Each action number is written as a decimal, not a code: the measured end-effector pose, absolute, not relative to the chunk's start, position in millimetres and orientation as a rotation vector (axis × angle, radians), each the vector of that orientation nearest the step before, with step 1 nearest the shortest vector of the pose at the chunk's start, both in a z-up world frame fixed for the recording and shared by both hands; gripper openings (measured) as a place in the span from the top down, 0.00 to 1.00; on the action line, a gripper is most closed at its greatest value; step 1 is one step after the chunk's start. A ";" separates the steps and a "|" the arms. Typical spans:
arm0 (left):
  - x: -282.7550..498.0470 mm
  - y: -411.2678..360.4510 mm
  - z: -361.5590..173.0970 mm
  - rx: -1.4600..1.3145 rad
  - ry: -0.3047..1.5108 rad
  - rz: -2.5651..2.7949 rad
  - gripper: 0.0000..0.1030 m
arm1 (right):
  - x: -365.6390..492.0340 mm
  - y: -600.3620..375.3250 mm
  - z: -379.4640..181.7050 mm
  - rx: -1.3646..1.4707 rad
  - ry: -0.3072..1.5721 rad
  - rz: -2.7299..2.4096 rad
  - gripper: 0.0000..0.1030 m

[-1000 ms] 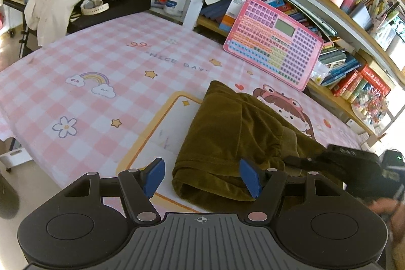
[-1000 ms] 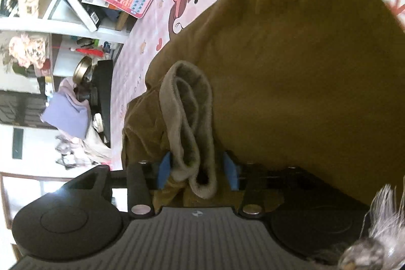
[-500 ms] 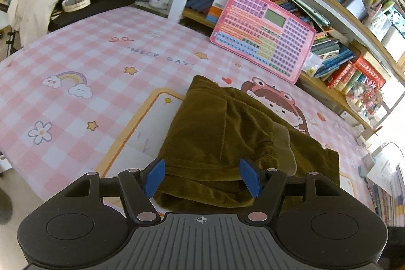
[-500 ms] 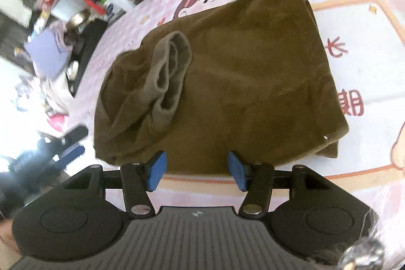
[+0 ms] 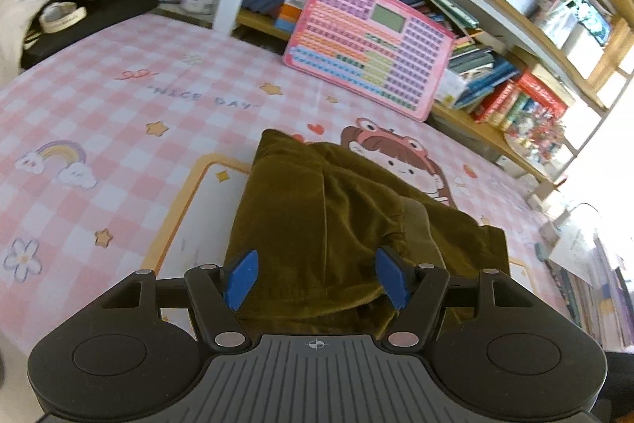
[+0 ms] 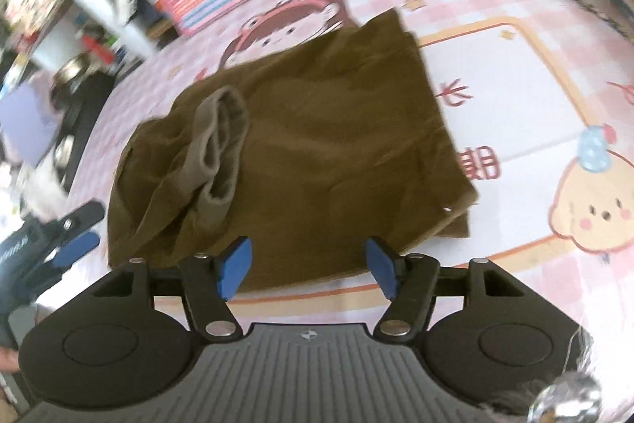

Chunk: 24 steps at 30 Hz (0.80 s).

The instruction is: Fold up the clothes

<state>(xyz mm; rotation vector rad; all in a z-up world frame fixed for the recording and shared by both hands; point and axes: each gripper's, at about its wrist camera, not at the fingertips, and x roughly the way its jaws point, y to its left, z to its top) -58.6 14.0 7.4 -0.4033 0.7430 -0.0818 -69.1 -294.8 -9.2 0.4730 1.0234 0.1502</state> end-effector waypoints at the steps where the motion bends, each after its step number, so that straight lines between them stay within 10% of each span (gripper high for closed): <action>1: -57.2 18.1 6.9 -0.407 0.746 -0.094 0.34 | -70.8 -293.7 -8.6 0.481 1.019 0.123 0.39; 17: 11.2 90.8 -48.8 -0.770 0.933 -0.292 0.36 | -122.6 -247.4 1.0 0.506 0.965 -0.154 0.39; 24: 30.8 102.3 -77.1 -0.888 0.990 -0.324 0.65 | -140.0 -237.7 9.2 0.493 0.941 -0.236 0.39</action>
